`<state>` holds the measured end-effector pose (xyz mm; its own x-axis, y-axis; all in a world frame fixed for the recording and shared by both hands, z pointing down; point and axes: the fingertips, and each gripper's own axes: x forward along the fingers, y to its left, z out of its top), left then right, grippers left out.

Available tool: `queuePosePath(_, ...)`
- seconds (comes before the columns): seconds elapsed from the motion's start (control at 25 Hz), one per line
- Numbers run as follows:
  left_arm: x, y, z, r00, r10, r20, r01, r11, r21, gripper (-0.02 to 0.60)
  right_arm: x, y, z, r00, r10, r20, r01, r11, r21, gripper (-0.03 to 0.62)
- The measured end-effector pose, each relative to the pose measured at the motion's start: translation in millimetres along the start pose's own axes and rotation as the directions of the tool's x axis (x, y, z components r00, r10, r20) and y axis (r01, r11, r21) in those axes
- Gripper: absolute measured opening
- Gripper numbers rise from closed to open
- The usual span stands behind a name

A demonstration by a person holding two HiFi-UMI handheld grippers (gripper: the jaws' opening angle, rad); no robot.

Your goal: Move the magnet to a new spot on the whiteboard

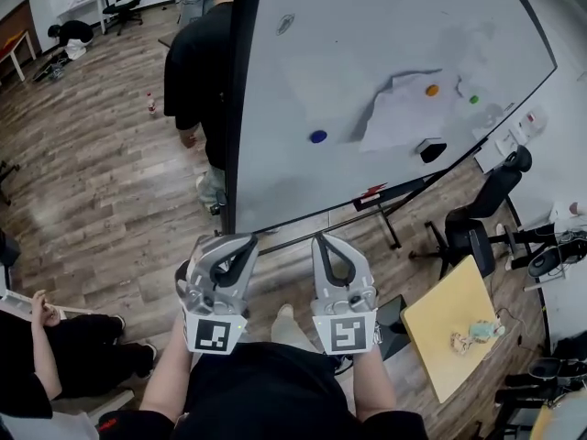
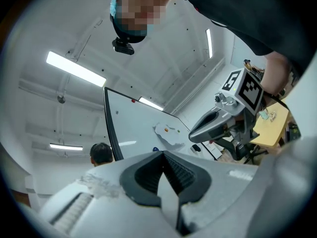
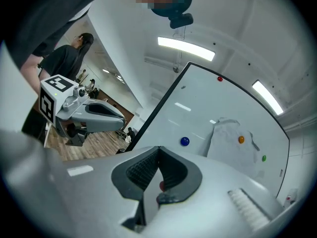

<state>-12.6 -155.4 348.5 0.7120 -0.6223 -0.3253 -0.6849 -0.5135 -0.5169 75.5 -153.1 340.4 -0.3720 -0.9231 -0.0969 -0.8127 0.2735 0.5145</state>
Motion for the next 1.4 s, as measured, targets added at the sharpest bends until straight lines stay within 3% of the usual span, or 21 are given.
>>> queuePosePath(0.36,10.3,-2.2,-1.6,1.0,-0.004,0.013,0.004,1.0,-0.007,0.002,20.3,-30.3,17.7,0.999,-0.007,0.037,0.01,0.996,-0.089,0.003)
queuePosePath(0.6,24.1,17.5,5.5,1.0,0.016,0.016,-0.016,0.999,0.042,0.002,44.8,-56.2,7.2,0.999,-0.023,-0.026,0.022,0.999,-0.047,0.003)
queuePosePath(0.88,38.9,25.2,0.2,0.999,0.034,0.013,-0.035,0.998,0.054,0.002,70.1,-68.1,12.5,1.0,-0.008,0.012,0.009,0.998,-0.069,0.003)
queuePosePath(1.04,46.7,27.7,-0.6,0.999,0.039,0.015,-0.039,0.997,0.062,0.002,80.9,-72.6,0.9,0.998,0.006,-0.065,-0.011,0.998,-0.065,0.003)
queuePosePath(1.2,52.4,31.0,-3.4,0.999,0.053,0.013,-0.053,0.997,0.062,0.002,93.8,-77.2,-2.5,0.996,0.024,-0.083,-0.032,0.995,-0.093,0.005)
queuePosePath(1.28,54.5,33.0,-5.9,0.998,0.058,0.011,-0.059,0.996,0.062,0.002,100.3,-75.9,-5.9,0.994,0.045,-0.098,-0.055,0.994,-0.095,0.057)
queuePosePath(1.4,57.5,34.9,-10.1,0.998,0.065,0.009,-0.065,0.996,0.058,0.002,108.7,-73.5,-9.7,0.992,0.062,-0.106,-0.073,0.992,-0.1,0.066)
